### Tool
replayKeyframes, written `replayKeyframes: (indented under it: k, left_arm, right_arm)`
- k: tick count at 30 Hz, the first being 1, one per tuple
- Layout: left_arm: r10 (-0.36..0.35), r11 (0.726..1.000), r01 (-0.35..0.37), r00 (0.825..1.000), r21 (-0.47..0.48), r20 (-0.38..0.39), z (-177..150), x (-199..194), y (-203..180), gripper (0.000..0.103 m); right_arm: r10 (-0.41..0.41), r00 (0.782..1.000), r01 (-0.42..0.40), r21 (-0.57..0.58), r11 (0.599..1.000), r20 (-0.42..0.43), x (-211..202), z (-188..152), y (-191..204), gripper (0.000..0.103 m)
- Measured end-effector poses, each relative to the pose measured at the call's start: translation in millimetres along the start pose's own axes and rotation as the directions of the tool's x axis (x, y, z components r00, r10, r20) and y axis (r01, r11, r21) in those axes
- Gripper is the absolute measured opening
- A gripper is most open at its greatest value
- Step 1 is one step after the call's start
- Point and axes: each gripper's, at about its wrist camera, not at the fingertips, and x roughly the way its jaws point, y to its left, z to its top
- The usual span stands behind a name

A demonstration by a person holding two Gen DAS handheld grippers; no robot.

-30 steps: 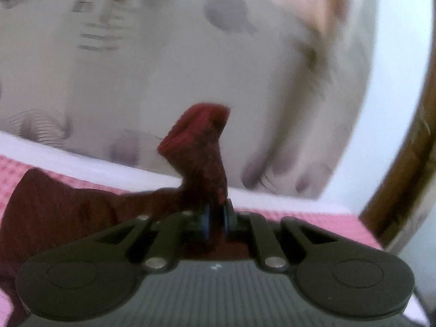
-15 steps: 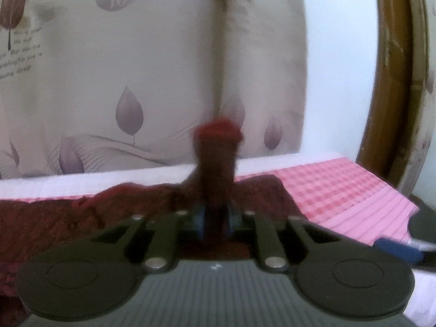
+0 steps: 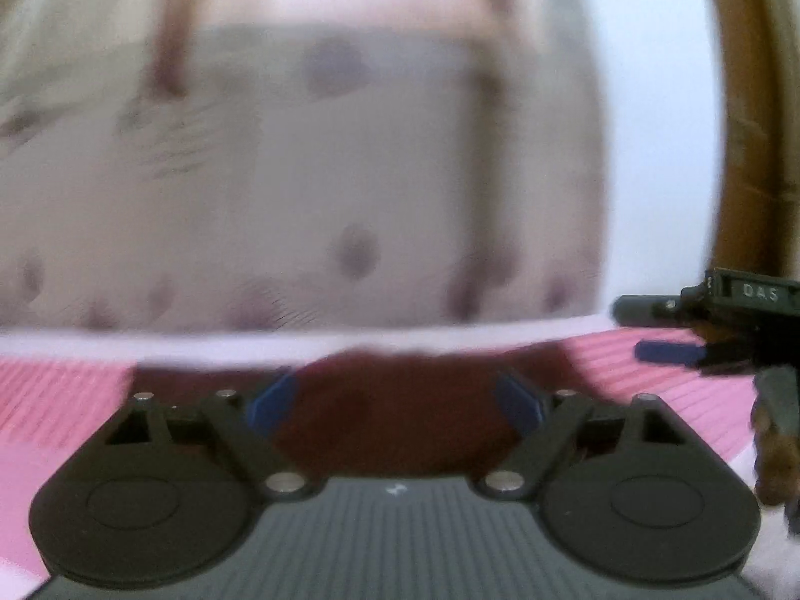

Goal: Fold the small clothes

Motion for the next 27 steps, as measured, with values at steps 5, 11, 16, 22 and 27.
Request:
replayKeyframes:
  k: [5,11,16,22,27]
  left_arm:
    - [0.151,0.972,-0.159,0.987,-0.175,-0.06,-36,-21,77,0.088]
    - [0.231,0.906,-0.268,0.962,-0.328,-0.147,-65,-17,126,0.088]
    - [0.208,0.899,-0.26,0.962,-0.352,-0.179,-75,-9,130,0.088]
    - [0.22,0.898,-0.274,0.957,-0.345,-0.187,-77,-11,129,0.088]
    - [0.257,0.857,-0.33,0.94,-0.395,-0.226,-81,-9,136,0.088]
  right_arm:
    - [-0.112,0.98,0.099,-0.085,0.991,-0.164,59,2,-3,0.061]
    - [-0.144,0.974,0.127,-0.104,0.986,-0.174,81,-4,2,0.013]
    - [-0.155,0.988,0.151,-0.129,0.98,-0.017,52,2,7,0.013]
    - [-0.195,0.973,0.181,-0.12,0.976,-0.119,75,-22,-25,0.013]
    - [-0.222,0.963,0.217,-0.051,0.975,-0.15,85,-41,-45,0.013]
